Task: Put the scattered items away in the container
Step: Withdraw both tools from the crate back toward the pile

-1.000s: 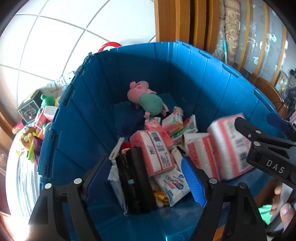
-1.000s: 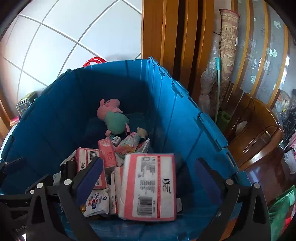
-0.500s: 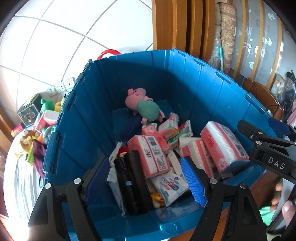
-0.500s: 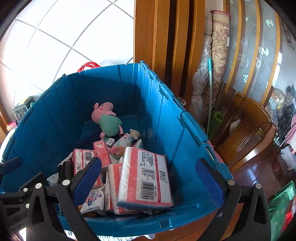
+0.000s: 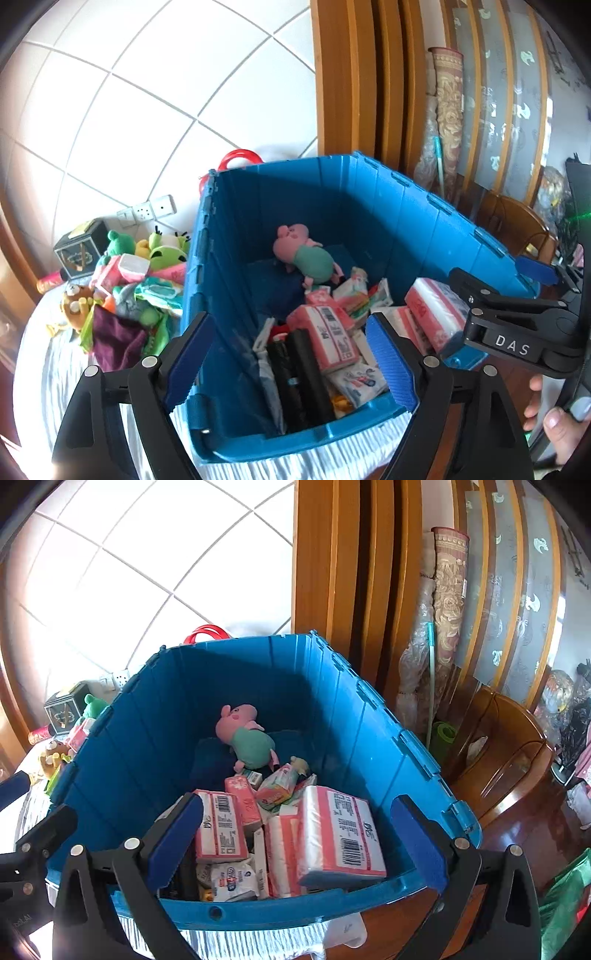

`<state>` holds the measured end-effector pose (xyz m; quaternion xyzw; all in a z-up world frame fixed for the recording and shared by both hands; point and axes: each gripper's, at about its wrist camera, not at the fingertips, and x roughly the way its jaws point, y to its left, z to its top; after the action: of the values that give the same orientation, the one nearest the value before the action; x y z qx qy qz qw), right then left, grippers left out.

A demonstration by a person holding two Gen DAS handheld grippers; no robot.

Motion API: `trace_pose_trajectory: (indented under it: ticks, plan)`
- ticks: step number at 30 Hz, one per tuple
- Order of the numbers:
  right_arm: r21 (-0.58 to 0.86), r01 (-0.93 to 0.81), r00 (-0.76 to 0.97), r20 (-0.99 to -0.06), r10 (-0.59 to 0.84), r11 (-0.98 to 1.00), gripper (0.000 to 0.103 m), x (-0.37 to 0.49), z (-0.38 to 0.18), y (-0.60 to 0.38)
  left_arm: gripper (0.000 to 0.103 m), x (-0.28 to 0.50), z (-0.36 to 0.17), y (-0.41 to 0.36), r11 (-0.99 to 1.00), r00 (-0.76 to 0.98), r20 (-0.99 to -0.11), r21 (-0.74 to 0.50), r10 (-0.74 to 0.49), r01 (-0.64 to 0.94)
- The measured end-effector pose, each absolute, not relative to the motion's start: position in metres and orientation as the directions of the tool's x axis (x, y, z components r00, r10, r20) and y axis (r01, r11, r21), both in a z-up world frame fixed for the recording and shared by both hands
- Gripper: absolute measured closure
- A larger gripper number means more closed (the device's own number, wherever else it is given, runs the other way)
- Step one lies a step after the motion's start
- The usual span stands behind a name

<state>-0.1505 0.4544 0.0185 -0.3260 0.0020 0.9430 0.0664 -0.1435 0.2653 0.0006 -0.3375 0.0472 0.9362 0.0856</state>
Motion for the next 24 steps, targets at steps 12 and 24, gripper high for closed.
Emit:
trace_pose_trajectory:
  ticks: [12,24]
  plan:
    - [-0.042,-0.014,-0.832,-0.553,0.035,-0.999,0.000,-0.137,0.038,0.325,0.017,-0.123,0.021,0.151,-0.995,-0.817,-0.571,0.005,0.080,-0.100]
    - [0.031,0.142,-0.811,-0.569,-0.134,-0.989,0.000,-0.147,0.000,0.172,0.017,-0.129,-0.037,-0.006,-0.998,-0.746,-0.663,0.020,-0.059,0.061]
